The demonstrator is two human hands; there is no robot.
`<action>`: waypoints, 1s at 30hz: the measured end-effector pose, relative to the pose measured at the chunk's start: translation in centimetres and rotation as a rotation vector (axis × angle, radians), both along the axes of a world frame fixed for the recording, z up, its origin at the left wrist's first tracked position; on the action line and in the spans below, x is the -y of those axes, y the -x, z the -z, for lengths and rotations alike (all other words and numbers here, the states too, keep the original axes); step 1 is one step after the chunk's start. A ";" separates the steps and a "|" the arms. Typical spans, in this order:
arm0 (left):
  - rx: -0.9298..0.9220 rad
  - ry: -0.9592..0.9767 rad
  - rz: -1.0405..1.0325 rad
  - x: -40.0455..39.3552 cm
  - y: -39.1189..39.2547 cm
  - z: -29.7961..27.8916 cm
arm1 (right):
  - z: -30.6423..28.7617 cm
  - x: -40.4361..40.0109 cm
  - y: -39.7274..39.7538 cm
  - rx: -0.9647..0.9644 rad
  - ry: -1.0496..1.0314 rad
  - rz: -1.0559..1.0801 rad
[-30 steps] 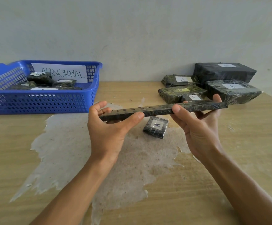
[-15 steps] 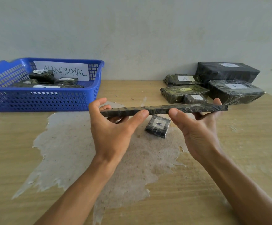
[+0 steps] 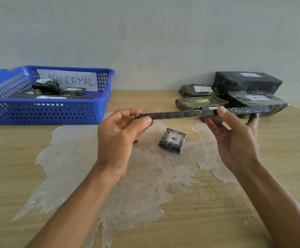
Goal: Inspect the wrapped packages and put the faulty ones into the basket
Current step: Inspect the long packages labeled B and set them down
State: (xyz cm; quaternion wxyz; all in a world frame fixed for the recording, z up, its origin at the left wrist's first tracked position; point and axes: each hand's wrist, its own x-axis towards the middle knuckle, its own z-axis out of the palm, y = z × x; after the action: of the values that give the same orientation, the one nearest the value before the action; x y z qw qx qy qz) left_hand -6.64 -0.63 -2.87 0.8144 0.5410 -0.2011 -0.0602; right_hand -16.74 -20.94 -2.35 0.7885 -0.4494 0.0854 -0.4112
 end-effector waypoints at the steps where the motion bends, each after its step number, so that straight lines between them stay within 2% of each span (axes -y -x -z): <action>1: -0.001 -0.002 -0.005 0.1 0.1 0.1 | 0.0 -0.1 0.0 0.002 -0.005 -0.004; 4: 0.027 -0.010 -0.012 0.3 0.4 0.4 | -0.1 -0.3 0.0 0.016 -0.039 -0.017; 11: 0.275 -0.144 0.090 -0.1 0.9 0.0 | -0.8 0.3 0.6 -0.040 -0.082 0.050; 18: 0.520 -0.329 -0.272 -0.3 -0.1 1.2 | -0.1 0.3 0.6 -0.189 -0.032 0.088; 26: 0.371 -0.408 -0.358 -1.0 -1.8 1.8 | 0.3 0.9 0.9 -0.315 0.017 0.129; 30: 0.150 -0.258 -0.333 -0.8 -2.4 1.5 | 0.3 1.0 1.0 -0.332 0.011 0.140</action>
State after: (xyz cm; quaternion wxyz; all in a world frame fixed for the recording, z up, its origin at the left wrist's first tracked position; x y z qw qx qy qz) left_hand -4.20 0.20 -4.36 0.7200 0.6693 -0.1596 0.0902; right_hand -17.73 -21.89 -2.64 0.7304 -0.5084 0.2433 -0.3857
